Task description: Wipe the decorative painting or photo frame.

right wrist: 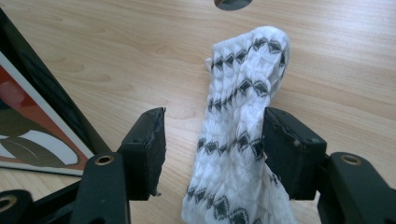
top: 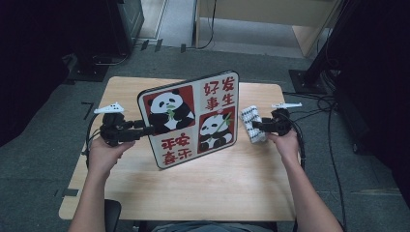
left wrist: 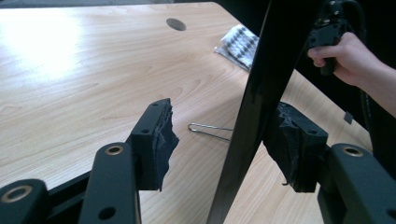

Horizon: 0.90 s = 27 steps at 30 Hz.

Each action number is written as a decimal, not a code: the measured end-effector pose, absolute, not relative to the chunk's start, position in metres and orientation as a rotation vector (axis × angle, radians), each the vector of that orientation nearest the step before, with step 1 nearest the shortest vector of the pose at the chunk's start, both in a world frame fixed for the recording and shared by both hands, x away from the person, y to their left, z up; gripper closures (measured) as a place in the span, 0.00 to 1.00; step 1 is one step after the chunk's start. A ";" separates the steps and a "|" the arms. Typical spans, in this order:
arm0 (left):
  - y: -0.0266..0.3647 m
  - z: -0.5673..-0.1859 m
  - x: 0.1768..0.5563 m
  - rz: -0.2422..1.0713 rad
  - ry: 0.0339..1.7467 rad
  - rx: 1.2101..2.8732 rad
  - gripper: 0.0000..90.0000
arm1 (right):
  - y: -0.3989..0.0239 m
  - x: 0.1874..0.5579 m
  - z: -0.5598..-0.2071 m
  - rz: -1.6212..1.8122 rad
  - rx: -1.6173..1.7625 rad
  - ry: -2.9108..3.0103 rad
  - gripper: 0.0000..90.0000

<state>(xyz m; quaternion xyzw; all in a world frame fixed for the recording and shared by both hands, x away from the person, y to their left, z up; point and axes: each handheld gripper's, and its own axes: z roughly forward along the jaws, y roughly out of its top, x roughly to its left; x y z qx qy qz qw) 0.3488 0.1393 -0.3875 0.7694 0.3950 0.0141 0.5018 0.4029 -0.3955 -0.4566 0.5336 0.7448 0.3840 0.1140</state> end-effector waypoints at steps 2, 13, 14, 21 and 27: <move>0.139 -0.388 0.351 0.037 0.954 1.863 0.47 | -0.395 0.401 -0.457 1.111 1.568 2.194 0.46; 0.138 -0.393 0.358 0.074 0.940 1.880 0.44 | -0.391 0.391 -0.457 1.095 1.557 2.208 0.46; 0.139 -0.393 0.359 0.078 0.936 1.880 0.44 | -0.390 0.390 -0.457 1.097 1.558 2.210 0.46; 0.139 -0.398 0.365 0.073 0.946 1.871 0.42 | -0.389 0.385 -0.456 1.097 1.553 2.220 0.45; 0.141 -0.401 0.369 0.067 0.962 1.867 0.42 | -0.391 0.383 -0.457 1.100 1.562 2.214 0.45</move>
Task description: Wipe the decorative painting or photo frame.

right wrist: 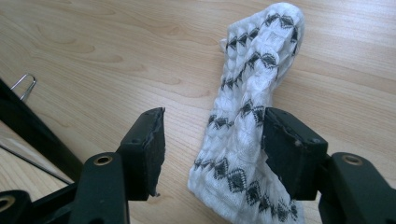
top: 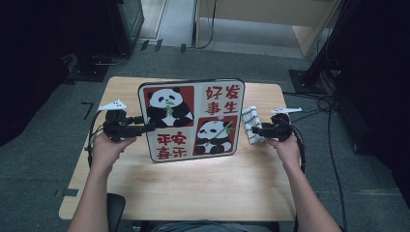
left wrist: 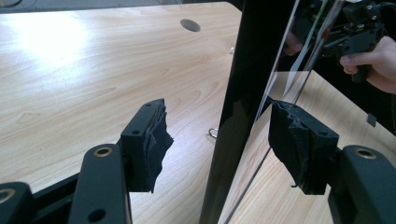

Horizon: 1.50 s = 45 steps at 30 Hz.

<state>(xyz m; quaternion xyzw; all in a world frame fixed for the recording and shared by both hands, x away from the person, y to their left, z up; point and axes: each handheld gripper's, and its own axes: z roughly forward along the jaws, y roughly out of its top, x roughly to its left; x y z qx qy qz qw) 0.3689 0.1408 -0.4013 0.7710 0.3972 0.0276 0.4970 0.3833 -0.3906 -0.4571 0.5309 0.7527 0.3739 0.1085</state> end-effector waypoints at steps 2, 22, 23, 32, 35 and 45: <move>0.142 -0.402 0.370 0.059 0.973 1.872 0.41 | -0.391 0.383 -0.458 1.099 1.557 2.217 0.45; 0.158 -0.399 0.360 0.103 0.992 1.837 0.40 | -0.390 0.388 -0.459 1.107 1.561 2.221 0.44; 0.160 -0.399 0.360 0.108 0.994 1.835 0.40 | -0.389 0.389 -0.459 1.108 1.562 2.220 0.44; 0.173 -0.407 0.359 0.106 1.035 1.819 0.34 | -0.387 0.393 -0.458 1.115 1.550 2.225 0.43; 0.177 -0.410 0.358 0.120 1.055 1.822 0.35 | -0.385 0.394 -0.458 1.116 1.544 2.228 0.43; 0.193 -0.419 0.355 0.181 1.125 1.813 0.34 | -0.378 0.401 -0.458 1.113 1.508 2.254 0.43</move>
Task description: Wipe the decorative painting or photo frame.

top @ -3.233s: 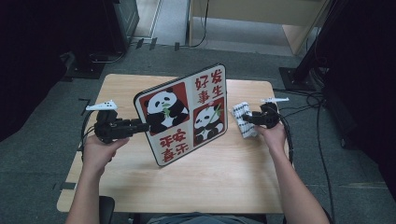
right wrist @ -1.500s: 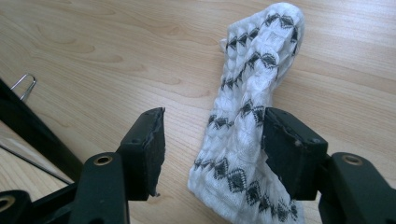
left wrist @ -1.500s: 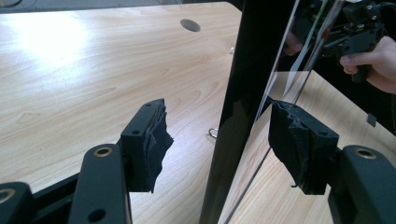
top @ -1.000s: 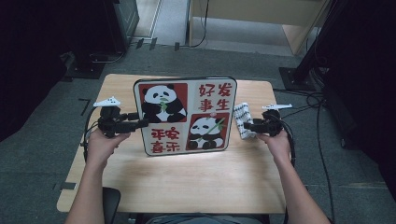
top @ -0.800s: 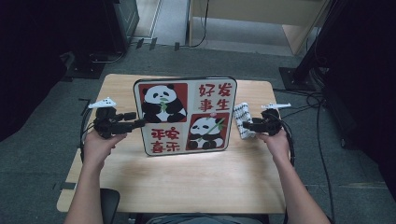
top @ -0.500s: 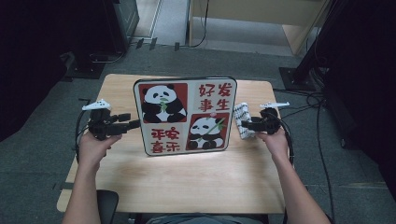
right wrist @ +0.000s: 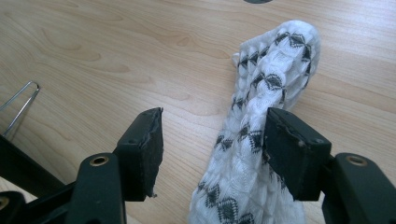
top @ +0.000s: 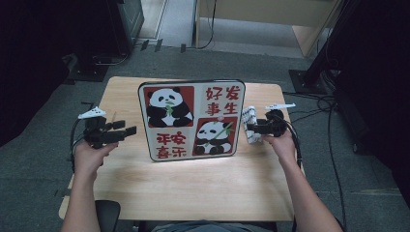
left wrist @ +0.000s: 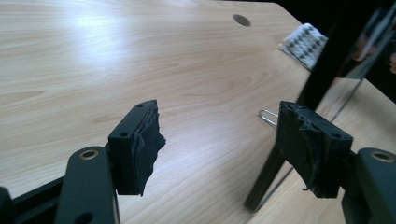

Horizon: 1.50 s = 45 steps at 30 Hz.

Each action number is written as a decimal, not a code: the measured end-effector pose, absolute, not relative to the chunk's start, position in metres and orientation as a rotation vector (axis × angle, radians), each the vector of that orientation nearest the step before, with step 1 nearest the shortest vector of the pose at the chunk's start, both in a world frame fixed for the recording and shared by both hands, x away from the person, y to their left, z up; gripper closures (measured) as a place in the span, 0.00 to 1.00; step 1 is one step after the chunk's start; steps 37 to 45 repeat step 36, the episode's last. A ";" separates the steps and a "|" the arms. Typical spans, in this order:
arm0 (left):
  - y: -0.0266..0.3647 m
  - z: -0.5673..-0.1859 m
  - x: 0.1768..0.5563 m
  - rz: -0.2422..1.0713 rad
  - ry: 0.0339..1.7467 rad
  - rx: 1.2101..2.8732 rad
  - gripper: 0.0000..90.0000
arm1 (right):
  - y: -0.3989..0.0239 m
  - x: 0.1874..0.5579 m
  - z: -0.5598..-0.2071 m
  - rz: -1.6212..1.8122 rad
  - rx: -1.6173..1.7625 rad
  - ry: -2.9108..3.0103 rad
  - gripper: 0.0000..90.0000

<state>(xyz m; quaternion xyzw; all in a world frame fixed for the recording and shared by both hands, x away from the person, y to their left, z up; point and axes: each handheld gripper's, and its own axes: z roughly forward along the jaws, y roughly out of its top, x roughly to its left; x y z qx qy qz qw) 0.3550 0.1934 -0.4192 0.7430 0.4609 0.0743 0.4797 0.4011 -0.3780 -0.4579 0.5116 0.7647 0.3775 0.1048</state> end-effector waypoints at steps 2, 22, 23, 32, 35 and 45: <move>0.198 -0.422 0.355 0.186 1.151 1.805 0.34 | -0.377 0.402 -0.458 1.111 1.511 2.255 0.43; 0.203 -0.437 0.365 0.218 1.233 1.835 0.36 | -0.376 0.404 -0.458 1.113 1.504 2.260 0.43; 0.202 -0.437 0.365 0.212 1.228 1.839 0.36 | -0.376 0.404 -0.458 1.113 1.505 2.261 0.43; 0.200 -0.437 0.364 0.212 1.202 1.827 0.36 | -0.376 0.404 -0.458 1.110 1.503 2.260 0.43; 0.200 -0.435 0.365 0.187 1.201 1.805 0.35 | -0.377 0.404 -0.458 1.112 1.505 2.259 0.43; 0.200 -0.435 0.365 0.187 1.201 1.805 0.35 | -0.377 0.404 -0.458 1.113 1.507 2.258 0.43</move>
